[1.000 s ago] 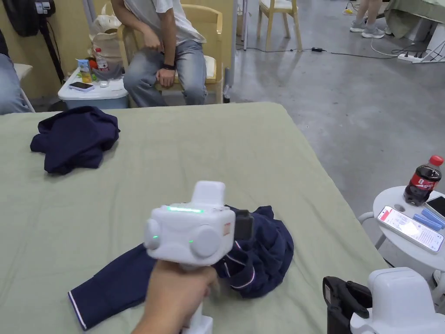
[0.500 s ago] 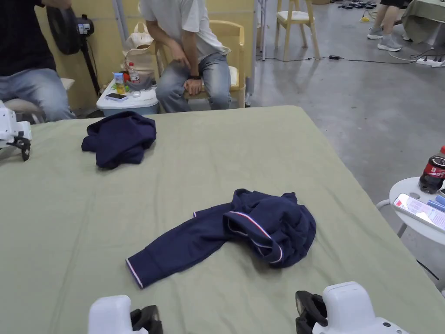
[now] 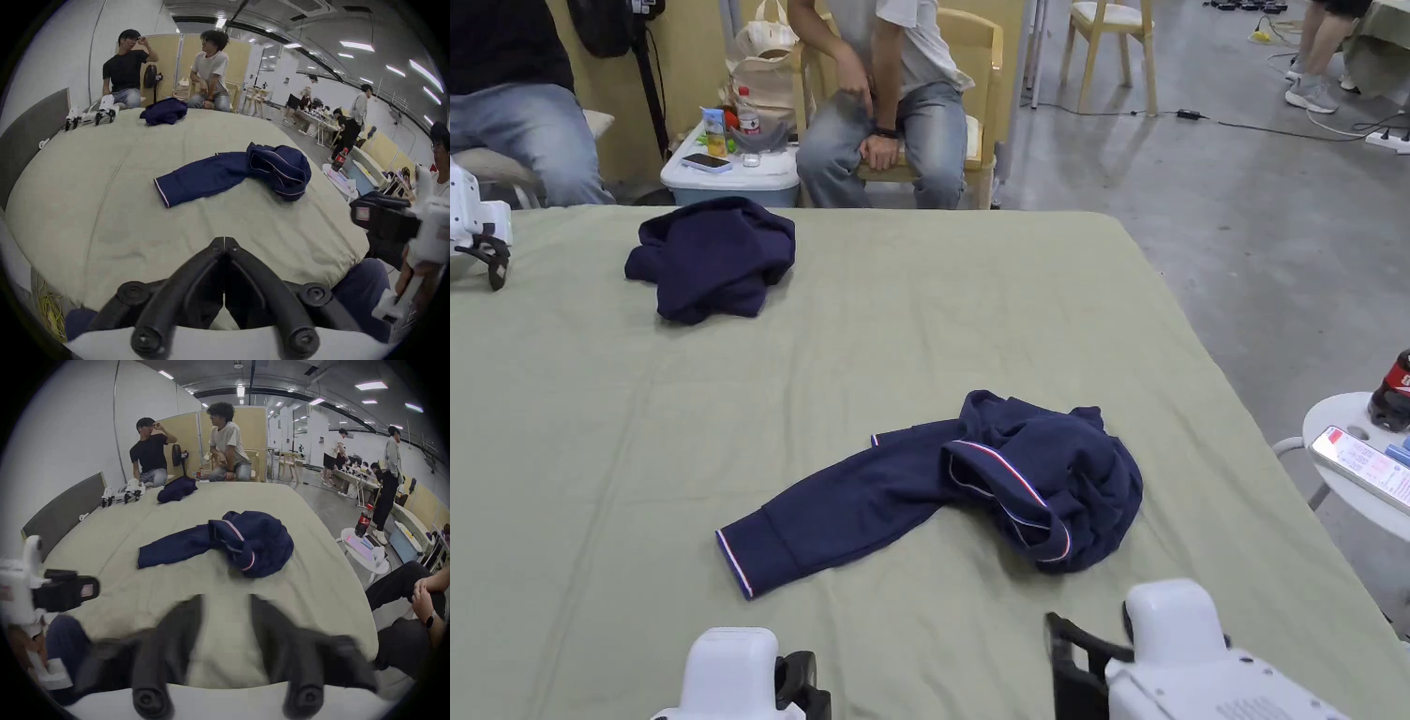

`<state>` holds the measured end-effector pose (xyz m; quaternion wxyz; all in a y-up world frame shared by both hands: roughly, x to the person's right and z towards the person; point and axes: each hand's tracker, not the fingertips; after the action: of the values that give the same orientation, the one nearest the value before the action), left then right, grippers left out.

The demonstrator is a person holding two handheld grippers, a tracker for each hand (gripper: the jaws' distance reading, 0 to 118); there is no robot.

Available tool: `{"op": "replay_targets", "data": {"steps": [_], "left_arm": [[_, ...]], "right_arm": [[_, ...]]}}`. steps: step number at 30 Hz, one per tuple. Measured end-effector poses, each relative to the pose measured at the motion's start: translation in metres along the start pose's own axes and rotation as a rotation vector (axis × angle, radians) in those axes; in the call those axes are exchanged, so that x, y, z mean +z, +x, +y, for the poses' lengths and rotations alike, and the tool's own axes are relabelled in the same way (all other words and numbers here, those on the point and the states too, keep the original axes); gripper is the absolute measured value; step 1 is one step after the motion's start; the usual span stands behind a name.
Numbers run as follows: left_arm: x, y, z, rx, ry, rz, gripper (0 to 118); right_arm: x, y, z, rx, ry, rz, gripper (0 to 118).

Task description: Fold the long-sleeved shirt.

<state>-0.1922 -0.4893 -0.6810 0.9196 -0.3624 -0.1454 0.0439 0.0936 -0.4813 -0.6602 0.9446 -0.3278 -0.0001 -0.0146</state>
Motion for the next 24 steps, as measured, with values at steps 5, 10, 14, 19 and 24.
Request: {"op": "replay_targets", "data": {"steps": [5, 10, 14, 19, 24], "left_arm": [[-0.031, -0.004, 0.015, 0.008, -0.005, 0.01, 0], [-0.073, -0.007, 0.031, 0.013, -0.044, 0.009, 0], [-0.108, -0.002, 0.052, -0.039, -0.052, 0.017, 0], [-0.169, 0.01, 0.098, -0.116, -0.01, -0.032, 1], [-0.252, 0.037, 0.147, -0.163, -0.03, -0.064, 86]], "right_arm": [[-0.091, 0.022, 0.034, -0.03, 0.024, -0.009, 110], [-0.185, 0.032, 0.053, -0.004, -0.106, -0.068, 105], [-0.221, 0.047, 0.049, -0.002, -0.166, -0.033, 51], [-0.197, 0.102, 0.05, -0.156, -0.139, -0.076, 22], [-0.186, 0.128, 0.057, -0.157, -0.116, -0.102, 22]]}}
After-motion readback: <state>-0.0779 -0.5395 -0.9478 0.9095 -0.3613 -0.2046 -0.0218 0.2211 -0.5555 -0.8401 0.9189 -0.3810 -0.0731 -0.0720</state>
